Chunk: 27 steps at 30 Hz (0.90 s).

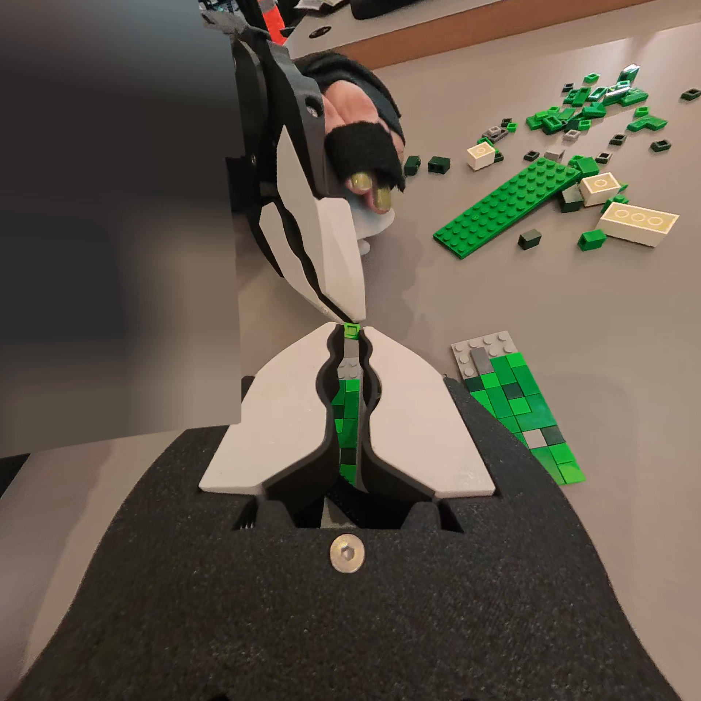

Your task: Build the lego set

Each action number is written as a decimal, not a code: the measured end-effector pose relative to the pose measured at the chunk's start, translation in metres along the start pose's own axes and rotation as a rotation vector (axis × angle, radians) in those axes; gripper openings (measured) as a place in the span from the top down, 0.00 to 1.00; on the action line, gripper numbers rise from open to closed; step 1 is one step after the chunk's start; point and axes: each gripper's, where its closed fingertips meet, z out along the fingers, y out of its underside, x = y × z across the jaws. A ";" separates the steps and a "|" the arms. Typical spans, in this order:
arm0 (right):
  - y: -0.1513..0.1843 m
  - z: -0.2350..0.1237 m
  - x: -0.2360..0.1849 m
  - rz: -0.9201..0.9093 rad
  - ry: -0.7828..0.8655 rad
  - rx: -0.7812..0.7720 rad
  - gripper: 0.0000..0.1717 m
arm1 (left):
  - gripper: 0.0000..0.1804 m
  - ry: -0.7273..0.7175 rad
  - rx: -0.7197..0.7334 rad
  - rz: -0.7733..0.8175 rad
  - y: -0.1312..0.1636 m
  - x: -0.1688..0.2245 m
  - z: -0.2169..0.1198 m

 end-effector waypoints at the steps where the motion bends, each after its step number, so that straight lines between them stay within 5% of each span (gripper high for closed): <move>1: 0.000 0.000 0.000 0.004 -0.002 0.001 0.96 | 0.99 -0.002 0.001 0.006 0.000 0.000 0.000; 18: -0.001 -0.003 -0.009 0.045 -0.091 0.022 0.96 | 0.99 -0.002 0.028 0.032 -0.011 0.002 -0.001; 23: -0.013 -0.010 0.005 -0.076 0.055 0.091 0.91 | 1.00 0.032 0.058 -0.415 -0.005 -0.018 0.001; 27: -0.022 -0.019 0.018 -0.384 0.338 0.047 0.90 | 1.00 0.100 0.119 -0.877 0.005 -0.031 0.002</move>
